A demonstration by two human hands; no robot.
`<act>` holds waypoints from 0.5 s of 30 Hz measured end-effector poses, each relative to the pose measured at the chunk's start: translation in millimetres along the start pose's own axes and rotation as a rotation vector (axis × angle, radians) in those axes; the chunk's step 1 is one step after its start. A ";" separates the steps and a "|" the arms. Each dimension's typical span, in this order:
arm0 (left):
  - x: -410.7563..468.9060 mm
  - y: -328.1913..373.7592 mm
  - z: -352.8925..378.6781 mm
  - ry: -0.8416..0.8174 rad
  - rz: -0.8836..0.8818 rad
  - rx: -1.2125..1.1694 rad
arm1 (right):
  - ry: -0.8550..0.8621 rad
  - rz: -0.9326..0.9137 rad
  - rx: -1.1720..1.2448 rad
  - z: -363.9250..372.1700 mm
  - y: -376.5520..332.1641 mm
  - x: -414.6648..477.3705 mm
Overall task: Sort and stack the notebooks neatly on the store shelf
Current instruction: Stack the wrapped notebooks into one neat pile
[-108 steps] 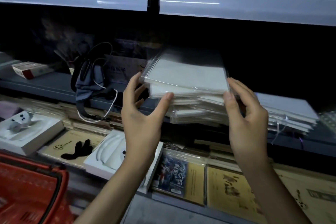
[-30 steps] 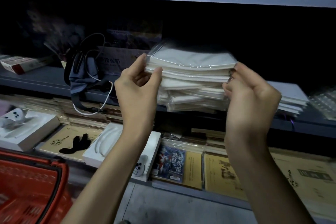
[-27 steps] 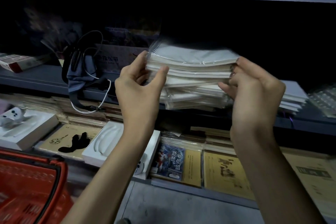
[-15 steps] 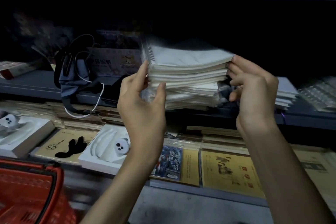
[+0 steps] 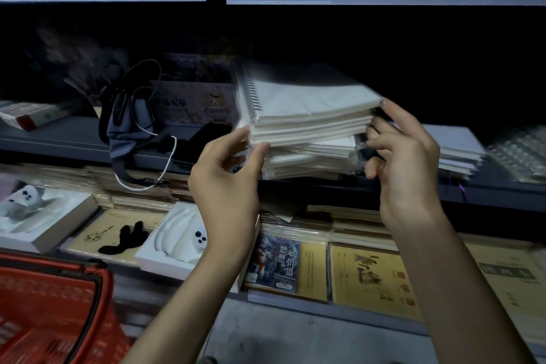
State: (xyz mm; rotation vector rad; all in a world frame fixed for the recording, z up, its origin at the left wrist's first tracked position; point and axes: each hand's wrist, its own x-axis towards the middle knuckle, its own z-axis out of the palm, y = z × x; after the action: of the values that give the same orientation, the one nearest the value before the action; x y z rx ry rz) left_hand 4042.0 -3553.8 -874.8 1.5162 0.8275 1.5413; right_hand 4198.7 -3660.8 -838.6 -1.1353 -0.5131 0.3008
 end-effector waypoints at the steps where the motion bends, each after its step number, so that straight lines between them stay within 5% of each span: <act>1: -0.2 1.1 0.0 -0.001 -0.017 -0.018 | 0.001 0.007 0.022 0.3 -1.0 -0.9; 15: 27.8 -0.9 4.4 -0.092 -0.044 -0.143 | 0.073 -0.145 -0.033 5.9 -7.7 -26.6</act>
State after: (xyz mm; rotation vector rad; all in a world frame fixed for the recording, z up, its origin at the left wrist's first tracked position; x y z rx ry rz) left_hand 4047.7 -3529.2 -862.3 1.4438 0.6793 1.4554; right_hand 4172.8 -3672.0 -835.9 -1.1306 -0.5339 0.1252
